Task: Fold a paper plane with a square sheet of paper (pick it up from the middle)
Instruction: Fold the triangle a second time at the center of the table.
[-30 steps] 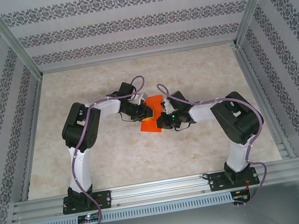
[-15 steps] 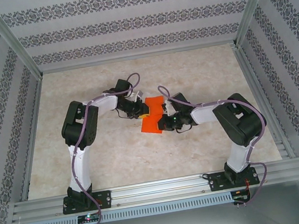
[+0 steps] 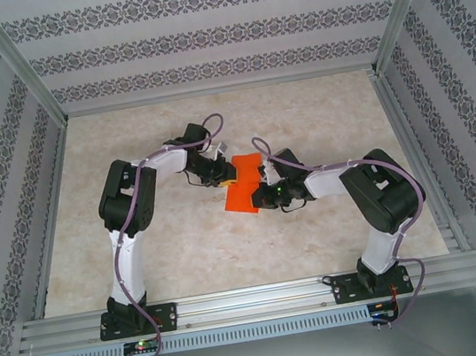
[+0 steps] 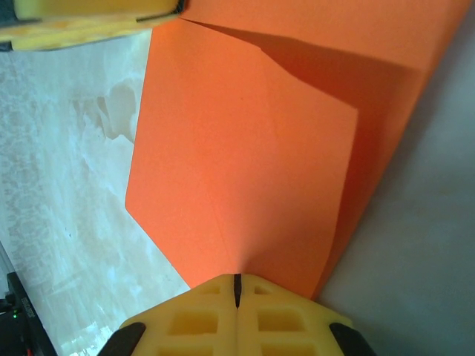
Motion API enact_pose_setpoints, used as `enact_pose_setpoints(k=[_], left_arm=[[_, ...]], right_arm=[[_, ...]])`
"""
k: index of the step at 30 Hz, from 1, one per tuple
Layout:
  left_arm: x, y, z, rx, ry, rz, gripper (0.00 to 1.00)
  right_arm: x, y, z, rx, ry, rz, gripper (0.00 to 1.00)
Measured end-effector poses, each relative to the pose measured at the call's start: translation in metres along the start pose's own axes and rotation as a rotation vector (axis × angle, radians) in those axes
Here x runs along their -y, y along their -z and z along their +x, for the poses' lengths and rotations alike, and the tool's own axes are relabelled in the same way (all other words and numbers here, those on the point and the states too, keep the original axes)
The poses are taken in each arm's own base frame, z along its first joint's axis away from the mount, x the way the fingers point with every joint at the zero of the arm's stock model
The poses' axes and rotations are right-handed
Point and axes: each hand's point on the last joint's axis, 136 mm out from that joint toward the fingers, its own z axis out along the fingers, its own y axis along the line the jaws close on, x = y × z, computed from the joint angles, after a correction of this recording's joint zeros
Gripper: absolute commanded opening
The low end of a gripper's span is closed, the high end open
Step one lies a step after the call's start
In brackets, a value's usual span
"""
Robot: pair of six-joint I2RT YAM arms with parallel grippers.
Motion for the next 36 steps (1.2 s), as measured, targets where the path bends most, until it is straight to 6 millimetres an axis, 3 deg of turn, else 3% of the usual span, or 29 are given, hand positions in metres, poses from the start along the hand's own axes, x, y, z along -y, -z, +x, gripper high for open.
enact_pose_setpoints(k=[4, 9, 17, 24, 36], left_arm=[[0.001, 0.018, -0.010, 0.054, -0.007, -0.014, 0.25], [0.022, 0.032, -0.013, 0.087, -0.044, 0.013, 0.25], [0.039, 0.006, 0.007, 0.026, -0.071, 0.043, 0.24], [0.020, -0.020, 0.020, -0.035, -0.033, 0.046, 0.24], [0.018, -0.021, 0.020, -0.041, -0.058, 0.041, 0.23]], right_arm=[[-0.001, 0.000, 0.002, -0.011, -0.007, -0.006, 0.00], [-0.004, -0.002, 0.005, -0.027, -0.009, -0.003, 0.00], [-0.005, -0.002, 0.005, -0.035, -0.014, 0.002, 0.00], [-0.005, -0.002, 0.005, -0.034, -0.034, 0.002, 0.01], [-0.013, 0.008, 0.004, -0.018, -0.043, -0.009, 0.04]])
